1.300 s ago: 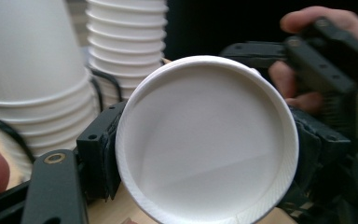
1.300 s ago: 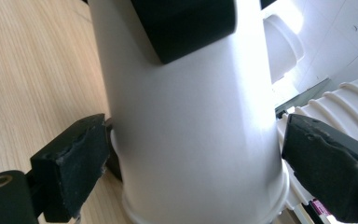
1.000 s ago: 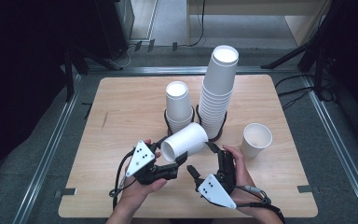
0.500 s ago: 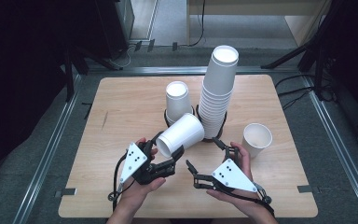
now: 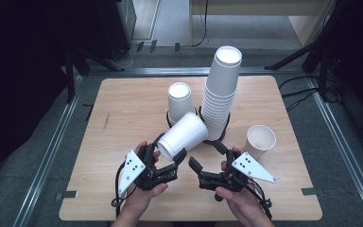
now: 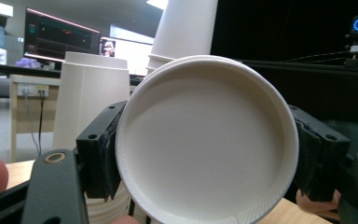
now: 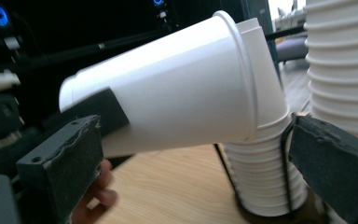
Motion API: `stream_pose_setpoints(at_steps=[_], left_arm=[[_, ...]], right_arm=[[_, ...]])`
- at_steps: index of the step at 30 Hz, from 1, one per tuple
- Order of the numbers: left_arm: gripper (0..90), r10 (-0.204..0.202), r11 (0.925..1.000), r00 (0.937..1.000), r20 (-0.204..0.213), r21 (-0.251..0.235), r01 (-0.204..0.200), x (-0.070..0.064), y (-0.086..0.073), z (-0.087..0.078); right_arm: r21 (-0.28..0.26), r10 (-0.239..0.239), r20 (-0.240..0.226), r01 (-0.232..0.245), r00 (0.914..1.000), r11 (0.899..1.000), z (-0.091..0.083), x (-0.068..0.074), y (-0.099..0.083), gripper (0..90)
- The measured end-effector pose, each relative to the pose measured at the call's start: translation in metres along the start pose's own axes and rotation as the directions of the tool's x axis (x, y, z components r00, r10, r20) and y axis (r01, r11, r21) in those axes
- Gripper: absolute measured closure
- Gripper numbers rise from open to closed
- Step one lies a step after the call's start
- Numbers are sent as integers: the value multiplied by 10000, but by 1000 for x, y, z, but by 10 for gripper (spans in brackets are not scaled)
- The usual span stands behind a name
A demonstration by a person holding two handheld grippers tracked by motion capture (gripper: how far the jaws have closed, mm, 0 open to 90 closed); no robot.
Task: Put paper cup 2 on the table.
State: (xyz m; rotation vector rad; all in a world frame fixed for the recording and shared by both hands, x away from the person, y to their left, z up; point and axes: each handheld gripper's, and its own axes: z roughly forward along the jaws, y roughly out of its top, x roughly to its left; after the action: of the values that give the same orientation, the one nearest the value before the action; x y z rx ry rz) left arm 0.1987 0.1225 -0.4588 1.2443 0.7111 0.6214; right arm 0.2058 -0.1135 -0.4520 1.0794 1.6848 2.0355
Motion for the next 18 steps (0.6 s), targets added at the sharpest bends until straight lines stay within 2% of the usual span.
stream_pose_setpoints(at_steps=[3,6,7,9,11,12,14,15,17,18], left_arm=[[238,41,10000,10000,68,-70,-41,-2,-2,1],[238,104,9999,9999,99,-115,-103,-3,-4,1],[238,95,9998,9999,116,-164,-93,-4,-5,1],[238,156,9997,9998,128,-215,-153,-5,-7,2],[237,157,9996,9998,152,-236,-153,-6,-9,2],[238,177,9996,9997,175,-237,-172,-7,-10,2],[237,233,9995,9995,191,-239,-229,-9,-11,3],[237,250,9994,9994,219,-249,-245,-10,-12,3],[237,367,9990,9991,222,-273,-361,-12,-14,4],[237,395,9989,9989,250,-252,-389,-13,-14,4]], right_arm=[[-114,925,-323,-929,9952,9956,0,1,0,2],[-150,1946,-605,-1958,9790,9805,0,0,1,0],[-184,2331,-676,-2348,9701,9719,0,0,2,0],[-159,3248,-871,-3273,9418,9448,0,-2,3,0],[-106,4162,-882,-4186,9050,9081,0,-4,4,0],[-99,4451,-847,-4475,8915,8943,0,-4,3,0],[-43,5180,-814,-5200,8515,8541,1,-7,3,0],[-43,5447,-778,-5466,8350,8374,1,-8,2,0],[58,6040,-836,-6057,7926,7957,1,-9,1,0],[69,6183,-893,-6203,7808,7843,1,-9,1,0]])
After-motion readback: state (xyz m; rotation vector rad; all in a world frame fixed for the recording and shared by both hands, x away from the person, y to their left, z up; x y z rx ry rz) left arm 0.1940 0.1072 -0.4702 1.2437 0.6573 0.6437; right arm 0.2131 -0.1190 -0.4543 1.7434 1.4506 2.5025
